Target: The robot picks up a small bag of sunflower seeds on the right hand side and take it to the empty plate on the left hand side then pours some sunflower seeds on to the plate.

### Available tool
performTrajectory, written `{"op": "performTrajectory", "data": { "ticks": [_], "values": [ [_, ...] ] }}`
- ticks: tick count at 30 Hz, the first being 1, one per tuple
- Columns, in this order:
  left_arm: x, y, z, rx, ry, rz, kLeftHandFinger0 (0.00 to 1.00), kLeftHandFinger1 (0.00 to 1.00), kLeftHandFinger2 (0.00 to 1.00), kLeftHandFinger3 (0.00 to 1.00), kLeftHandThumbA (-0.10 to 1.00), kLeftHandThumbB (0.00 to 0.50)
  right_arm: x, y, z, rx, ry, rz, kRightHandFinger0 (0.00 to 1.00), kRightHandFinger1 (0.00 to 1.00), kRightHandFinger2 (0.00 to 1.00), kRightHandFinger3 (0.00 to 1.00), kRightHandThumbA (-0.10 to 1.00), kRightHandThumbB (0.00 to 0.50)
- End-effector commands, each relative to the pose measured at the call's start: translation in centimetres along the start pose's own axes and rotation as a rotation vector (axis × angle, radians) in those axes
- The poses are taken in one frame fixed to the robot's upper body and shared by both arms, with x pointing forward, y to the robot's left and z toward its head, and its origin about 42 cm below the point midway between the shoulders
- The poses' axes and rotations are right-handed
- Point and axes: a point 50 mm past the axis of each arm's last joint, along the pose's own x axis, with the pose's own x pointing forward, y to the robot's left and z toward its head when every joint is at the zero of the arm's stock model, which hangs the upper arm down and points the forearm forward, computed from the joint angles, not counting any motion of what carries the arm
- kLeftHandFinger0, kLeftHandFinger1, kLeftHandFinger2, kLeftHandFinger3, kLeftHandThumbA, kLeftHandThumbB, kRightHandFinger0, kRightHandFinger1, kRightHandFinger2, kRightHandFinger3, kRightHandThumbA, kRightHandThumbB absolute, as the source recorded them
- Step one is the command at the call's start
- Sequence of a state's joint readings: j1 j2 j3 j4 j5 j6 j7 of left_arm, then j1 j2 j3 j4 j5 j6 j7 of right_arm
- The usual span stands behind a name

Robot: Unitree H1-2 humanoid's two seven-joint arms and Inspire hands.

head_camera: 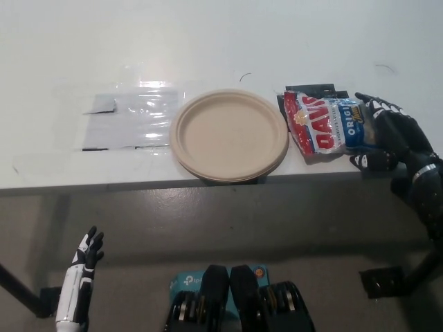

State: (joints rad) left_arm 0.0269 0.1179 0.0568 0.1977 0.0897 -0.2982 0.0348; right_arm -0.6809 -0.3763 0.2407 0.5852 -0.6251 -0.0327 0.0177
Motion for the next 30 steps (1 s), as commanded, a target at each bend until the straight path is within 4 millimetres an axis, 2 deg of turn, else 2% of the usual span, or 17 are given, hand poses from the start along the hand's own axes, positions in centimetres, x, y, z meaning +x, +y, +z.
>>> {"op": "performTrajectory", "data": {
  "ticks": [1,7,12,13,15,18,21,22,23,24,25,26,27,28,29,30],
  "values": [
    [0.4,0.5,0.5,0.002,-0.054,0.012,1.00,1.00,1.00,1.00,1.00,0.333,1.7,-2.2,1.6,-0.026,-0.058,-0.071,1.00,1.00,1.00,1.00,0.99,0.483],
    [0.7,0.5,0.8,0.013,-0.059,0.016,1.00,1.00,1.00,1.00,1.00,0.329,2.3,-2.1,2.3,-0.007,-0.064,-0.068,1.00,1.00,1.00,1.00,0.98,0.471],
    [0.7,0.5,0.9,-0.003,-0.054,0.019,1.00,1.00,1.00,1.00,1.00,0.345,2.6,-2.0,2.7,-0.019,-0.077,-0.075,1.00,1.00,1.00,1.00,0.97,0.466],
    [0.7,0.5,0.9,-0.008,-0.057,0.021,1.00,1.00,1.00,1.00,1.00,0.332,2.7,-1.8,2.7,-0.025,-0.078,-0.073,1.00,1.00,1.00,1.00,0.97,0.465],
    [0.7,0.5,0.9,-0.015,-0.062,0.020,1.00,1.00,1.00,1.00,1.00,0.322,2.9,-1.6,2.6,-0.040,-0.069,-0.057,1.00,1.00,1.00,1.00,0.98,0.470],
    [0.7,0.5,0.9,-0.019,-0.059,0.020,1.00,1.00,1.00,1.00,1.00,0.326,3.2,-1.0,2.1,-0.054,-0.017,-0.030,1.00,1.00,1.00,1.00,0.94,0.471],
    [0.7,0.5,1.0,-0.023,-0.066,0.019,1.00,1.00,1.00,1.00,1.00,0.335,3.6,0.1,1.3,-0.094,0.047,-0.003,1.00,1.00,1.00,1.00,0.84,0.499],
    [0.7,0.5,1.0,-0.024,-0.067,0.019,1.00,1.00,1.00,1.00,1.00,0.323,3.8,0.6,1.0,-0.112,0.081,0.002,1.00,1.00,1.00,1.00,0.74,0.500],
    [0.7,0.5,0.9,-0.026,-0.069,0.019,1.00,1.00,1.00,1.00,1.00,0.320,4.0,0.9,0.8,-0.128,0.101,0.001,1.00,1.00,1.00,1.00,0.70,0.500],
    [0.7,0.5,0.9,-0.029,-0.070,0.019,1.00,1.00,1.00,1.00,1.00,0.304,4.2,1.3,0.6,-0.139,0.130,0.002,1.00,1.00,1.00,1.00,0.58,0.500],
    [0.7,0.5,0.9,-0.032,-0.071,0.022,1.00,1.00,1.00,1.00,1.00,0.290,4.5,1.9,0.1,-0.173,0.184,-0.013,0.61,0.82,1.00,1.00,0.36,0.464],
    [0.7,0.5,0.9,-0.033,-0.072,0.021,1.00,1.00,1.00,1.00,1.00,0.297,4.6,2.4,-0.2,-0.273,0.204,-0.005,0.43,0.60,0.92,1.00,0.17,0.347],
    [0.7,0.5,0.9,-0.033,-0.073,0.021,1.00,1.00,1.00,1.00,1.00,0.300,4.6,2.9,-0.5,-0.343,0.216,-0.009,0.26,0.41,0.69,0.97,-0.04,0.344],
    [0.8,0.7,0.9,-0.031,-0.075,0.026,1.00,1.00,1.00,1.00,1.00,0.302,4.9,3.0,-0.3,-0.354,0.213,-0.014,0.15,0.29,0.57,0.85,-0.10,0.342],
    [0.7,0.7,1.0,-0.029,-0.076,0.028,1.00,1.00,1.00,1.00,1.00,0.295,4.5,3.7,-1.0,-0.347,0.221,-0.021,0.04,0.16,0.34,0.55,-0.10,0.321],
    [0.7,0.8,1.1,-0.031,-0.083,0.035,1.00,1.00,1.00,1.00,1.00,0.304,3.8,4.6,-1.9,-0.320,0.223,-0.037,0.00,0.06,0.20,0.39,-0.10,0.312]
  ]
}}
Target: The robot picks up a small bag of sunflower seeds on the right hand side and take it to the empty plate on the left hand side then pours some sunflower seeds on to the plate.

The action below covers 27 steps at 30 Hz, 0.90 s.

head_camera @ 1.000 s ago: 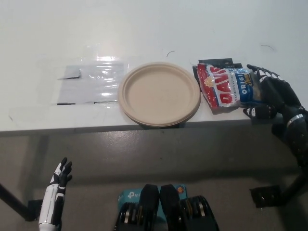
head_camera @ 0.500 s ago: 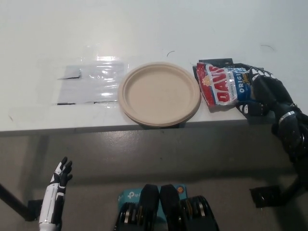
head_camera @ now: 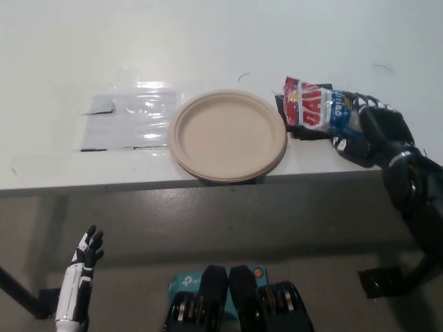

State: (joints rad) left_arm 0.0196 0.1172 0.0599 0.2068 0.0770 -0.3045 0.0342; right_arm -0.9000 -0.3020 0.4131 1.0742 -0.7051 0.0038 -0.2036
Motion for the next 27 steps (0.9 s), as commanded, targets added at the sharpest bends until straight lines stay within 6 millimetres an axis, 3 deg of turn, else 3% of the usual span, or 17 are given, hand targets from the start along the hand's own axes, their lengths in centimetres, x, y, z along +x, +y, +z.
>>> {"op": "performTrajectory", "data": {
  "ticks": [1,2,4,8,9,10,11,12,13,14,15,17,18,19,20,24,27],
  "values": [
    [0.5,0.7,1.2,-0.023,-0.081,0.032,1.00,1.00,1.00,1.00,1.00,0.307,-0.9,3.1,-1.8,-0.088,0.085,-0.060,0.00,0.03,0.16,0.35,-0.10,0.302],
    [0.5,0.7,1.2,-0.025,-0.085,0.034,1.00,1.00,1.00,1.00,1.00,0.312,-1.2,3.6,-2.1,-0.070,0.091,-0.054,0.00,0.05,0.20,0.43,-0.10,0.288],
    [0.5,0.7,1.2,-0.032,-0.088,0.033,1.00,1.00,1.00,1.00,1.00,0.306,-1.9,4.8,-2.7,-0.057,0.089,-0.055,0.00,0.06,0.19,0.38,-0.10,0.239],
    [0.9,1.0,1.5,-0.032,-0.102,0.035,1.00,1.00,1.00,1.00,1.00,0.283,-2.2,5.3,-2.6,-0.005,0.083,-0.076,0.00,0.02,0.16,0.32,-0.10,0.228],
    [1.0,0.9,1.6,-0.033,-0.104,0.038,1.00,1.00,1.00,1.00,1.00,0.279,-2.1,5.3,-2.5,0.013,0.081,-0.076,0.03,0.06,0.18,0.35,-0.10,0.213],
    [1.0,0.9,1.6,-0.033,-0.106,0.037,1.00,1.00,1.00,1.00,1.00,0.280,-2.0,5.2,-2.4,0.025,0.079,-0.073,0.11,0.16,0.28,0.44,-0.10,0.231],
    [1.0,0.9,1.6,-0.033,-0.107,0.036,1.00,1.00,1.00,1.00,1.00,0.282,-2.0,5.2,-2.3,0.028,0.079,-0.072,0.15,0.18,0.32,0.50,-0.10,0.231],
    [1.0,0.9,1.5,-0.033,-0.108,0.036,1.00,1.00,1.00,1.00,1.00,0.272,-2.1,5.2,-2.2,0.044,0.060,-0.100,0.07,0.10,0.25,0.41,-0.10,0.219],
    [1.0,0.9,1.5,-0.034,-0.107,0.037,1.00,1.00,1.00,1.00,1.00,0.273,-2.2,5.2,-1.9,0.055,0.038,-0.132,0.01,0.02,0.11,0.29,-0.10,0.202],
    [1.0,0.9,1.5,-0.033,-0.106,0.037,1.00,1.00,1.00,1.00,1.00,0.273,-2.2,5.1,-1.7,0.058,0.022,-0.155,0.00,0.00,0.07,0.24,-0.10,0.177],
    [0.9,0.9,1.5,-0.030,-0.104,0.038,1.00,1.00,1.00,1.00,1.00,0.274,-2.3,5.0,-1.4,0.063,-0.010,-0.199,0.00,0.05,0.18,0.35,-0.10,0.160],
    [0.9,0.9,1.4,-0.031,-0.105,0.038,1.00,1.00,1.00,1.00,1.00,0.259,-2.3,4.9,-1.1,0.072,-0.035,-0.233,0.00,0.24,0.76,0.79,-0.10,0.162],
    [0.9,0.9,1.4,-0.039,-0.105,0.037,1.00,1.00,1.00,1.00,1.00,0.267,-2.2,4.5,-0.6,0.080,-0.065,-0.261,0.00,0.31,0.86,0.91,-0.10,0.134],
    [0.9,0.9,1.4,-0.041,-0.106,0.037,1.00,1.00,1.00,1.00,1.00,0.264,-2.1,4.2,-0.4,0.086,-0.085,-0.280,0.00,0.38,0.89,1.00,-0.10,0.111],
    [1.0,0.9,1.5,-0.041,-0.108,0.035,1.00,1.00,1.00,1.00,1.00,0.263,-1.9,3.8,0.0,0.095,-0.112,-0.311,0.00,0.41,0.88,1.00,-0.10,0.101],
    [1.0,0.9,1.4,-0.035,-0.108,0.034,1.00,1.00,1.00,1.00,1.00,0.271,-1.4,1.9,1.2,0.133,-0.210,-0.409,0.00,0.40,0.85,0.89,-0.10,0.120],
    [1.2,0.9,1.5,-0.037,-0.108,0.035,1.00,1.00,1.00,1.00,1.00,0.285,-0.6,-0.5,2.3,0.144,-0.276,-0.460,0.00,0.43,0.85,0.83,-0.10,0.106]
  ]
}}
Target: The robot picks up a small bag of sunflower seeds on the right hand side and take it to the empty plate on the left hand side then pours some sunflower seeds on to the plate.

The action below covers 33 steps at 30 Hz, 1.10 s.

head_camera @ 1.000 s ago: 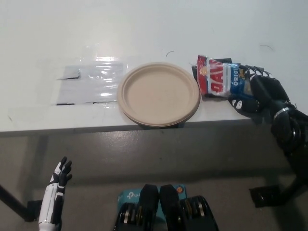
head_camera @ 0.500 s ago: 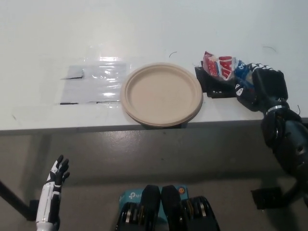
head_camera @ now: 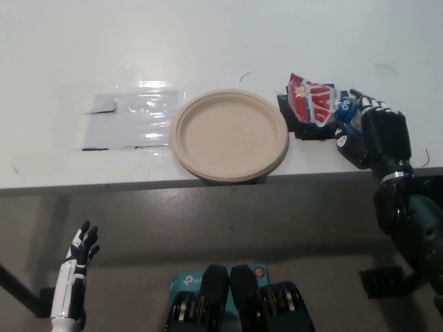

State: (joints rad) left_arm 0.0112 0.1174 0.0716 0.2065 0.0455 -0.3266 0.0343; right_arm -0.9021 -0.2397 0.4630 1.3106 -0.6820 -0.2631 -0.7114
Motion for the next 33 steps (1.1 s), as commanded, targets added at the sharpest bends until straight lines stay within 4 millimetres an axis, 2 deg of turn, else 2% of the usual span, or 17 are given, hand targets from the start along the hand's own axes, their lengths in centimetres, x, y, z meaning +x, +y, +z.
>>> {"op": "performTrajectory", "data": {
  "ticks": [1,3,7,8,9,13,14,15,18,22,27,29,33],
  "values": [
    [1.0,0.5,1.2,-0.009,-0.078,0.015,1.00,1.00,1.00,1.00,1.00,0.287,3.1,-3.8,2.5,0.067,-0.174,-0.159,0.00,0.43,0.86,0.81,-0.10,0.120],
    [1.0,0.6,1.1,-0.006,-0.078,0.015,1.00,1.00,1.00,1.00,1.00,0.286,3.7,-4.7,3.0,0.066,-0.205,-0.189,0.00,0.38,0.83,0.72,-0.10,0.147],
    [1.0,0.5,1.2,0.003,-0.078,0.016,1.00,1.00,1.00,1.00,1.00,0.268,4.5,-6.5,3.7,0.093,-0.263,-0.220,0.00,0.38,0.84,0.72,-0.10,0.131],
    [1.0,0.5,1.2,0.000,-0.078,0.015,1.00,1.00,1.00,1.00,1.00,0.278,4.7,-6.9,3.9,0.091,-0.274,-0.230,0.00,0.36,0.82,0.69,-0.10,0.139],
    [1.0,0.6,1.3,-0.002,-0.078,0.017,1.00,1.00,1.00,1.00,1.00,0.272,4.8,-7.3,3.9,0.081,-0.281,-0.238,0.00,0.35,0.82,0.69,-0.10,0.160],
    [1.2,0.5,1.3,0.000,-0.083,0.015,1.00,1.00,1.00,1.00,1.00,0.271,5.0,-8.0,3.8,0.086,-0.301,-0.244,0.00,0.34,0.82,0.69,-0.10,0.178],
    [1.3,0.5,1.3,0.000,-0.084,0.014,1.00,1.00,1.00,1.00,1.00,0.271,5.1,-8.2,3.8,0.084,-0.308,-0.251,0.00,0.34,0.83,0.69,-0.10,0.199],
    [1.2,0.5,1.3,0.000,-0.085,0.016,1.00,1.00,1.00,1.00,1.00,0.262,5.3,-8.5,3.9,0.089,-0.318,-0.253,0.00,0.31,0.78,0.64,-0.10,0.210],
    [1.2,0.5,1.3,-0.006,-0.087,0.016,1.00,1.00,1.00,1.00,1.00,0.273,5.3,-8.7,3.8,0.082,-0.324,-0.249,0.00,0.31,0.79,0.67,-0.10,0.196],
    [1.2,0.6,1.2,-0.002,-0.087,0.016,1.00,1.00,1.00,1.00,1.00,0.270,5.1,-8.6,3.2,0.074,-0.329,-0.260,0.00,0.31,0.80,0.66,-0.10,0.225],
    [1.3,0.5,1.3,-0.002,-0.086,0.018,1.00,1.00,1.00,1.00,1.00,0.276,5.1,-8.7,3.3,0.015,-0.372,-0.238,0.00,0.32,0.83,0.71,-0.10,0.214],
    [1.4,0.6,1.4,-0.001,-0.086,0.016,1.00,1.00,1.00,1.00,1.00,0.277,5.2,-8.9,3.7,0.000,-0.410,-0.224,0.00,0.34,0.81,0.67,-0.10,0.205],
    [1.4,0.5,1.4,0.005,-0.089,0.013,1.00,1.00,1.00,1.00,1.00,0.262,5.3,-9.1,4.2,-0.054,-0.482,-0.205,0.00,0.33,0.79,0.66,-0.10,0.232]
  ]
}}
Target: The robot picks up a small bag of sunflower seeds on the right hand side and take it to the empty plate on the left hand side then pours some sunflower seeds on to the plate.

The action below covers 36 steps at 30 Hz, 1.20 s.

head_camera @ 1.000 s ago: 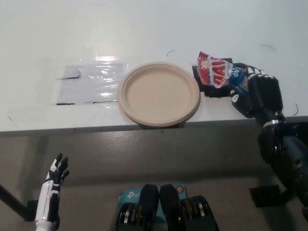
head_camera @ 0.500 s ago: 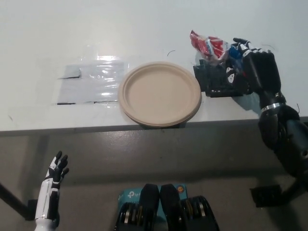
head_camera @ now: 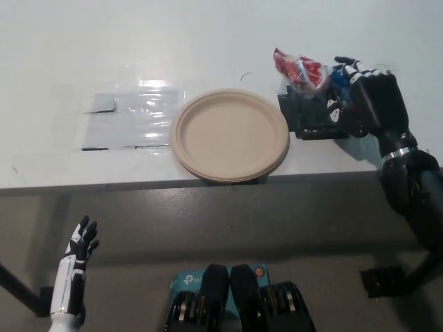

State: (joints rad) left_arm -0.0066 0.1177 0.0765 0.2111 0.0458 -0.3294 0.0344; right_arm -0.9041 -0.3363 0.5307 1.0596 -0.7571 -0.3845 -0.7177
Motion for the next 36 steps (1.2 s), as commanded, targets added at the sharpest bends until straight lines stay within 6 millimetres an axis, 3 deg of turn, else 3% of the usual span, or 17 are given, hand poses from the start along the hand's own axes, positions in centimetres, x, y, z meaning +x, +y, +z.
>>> {"op": "performTrajectory", "data": {
  "ticks": [1,5,9,13,18,23,25,30,32,36],
  "values": [
    [0.8,0.5,1.1,0.007,-0.077,0.010,1.00,1.00,1.00,1.00,1.00,0.260,3.9,-3.8,1.0,-0.053,-0.174,-0.077,0.00,0.33,0.79,0.66,-0.10,0.234],
    [0.9,0.5,1.1,0.008,-0.079,0.009,1.00,1.00,1.00,1.00,1.00,0.270,4.2,-3.5,1.5,-0.110,-0.223,-0.057,0.00,0.33,0.77,0.63,-0.10,0.212],
    [0.9,0.4,1.1,0.006,-0.075,0.012,1.00,1.00,1.00,1.00,1.00,0.287,4.2,-3.1,1.9,-0.123,-0.257,-0.029,0.00,0.08,0.68,0.55,-0.10,0.220],
    [0.9,0.5,1.1,0.008,-0.078,0.009,1.00,1.00,1.00,1.00,1.00,0.277,4.3,-2.8,2.3,-0.170,-0.298,-0.004,0.00,0.00,0.64,0.49,-0.10,0.199],
    [1.1,0.5,1.2,0.004,-0.079,0.005,1.00,1.00,1.00,1.00,1.00,0.288,4.7,-2.6,2.5,-0.205,-0.316,0.028,0.00,0.00,0.65,0.48,-0.10,0.175],
    [1.2,0.5,1.1,0.010,-0.083,0.001,1.00,1.00,1.00,1.00,1.00,0.300,5.3,-2.6,2.5,-0.244,-0.325,0.062,0.00,0.03,0.67,0.46,-0.10,0.225],
    [1.2,0.5,1.1,0.014,-0.083,0.002,1.00,1.00,1.00,1.00,1.00,0.289,5.6,-2.7,2.6,-0.267,-0.331,0.085,0.00,0.08,0.67,0.45,-0.10,0.215],
    [1.4,0.4,1.3,0.012,-0.083,-0.002,1.00,1.00,1.00,1.00,1.00,0.296,6.3,-3.2,2.8,-0.305,-0.361,0.096,0.00,0.12,0.68,0.45,-0.10,0.227],
    [1.4,0.4,1.3,0.003,-0.082,-0.004,1.00,1.00,1.00,1.00,1.00,0.303,6.6,-3.5,2.9,-0.306,-0.375,0.089,0.00,0.13,0.67,0.46,-0.10,0.251],
    [1.4,0.4,1.2,0.002,-0.082,-0.007,1.00,1.00,1.00,1.00,1.00,0.300,7.2,-4.1,3.1,-0.358,-0.417,0.056,0.00,0.04,0.68,0.48,-0.10,0.257]
  ]
}}
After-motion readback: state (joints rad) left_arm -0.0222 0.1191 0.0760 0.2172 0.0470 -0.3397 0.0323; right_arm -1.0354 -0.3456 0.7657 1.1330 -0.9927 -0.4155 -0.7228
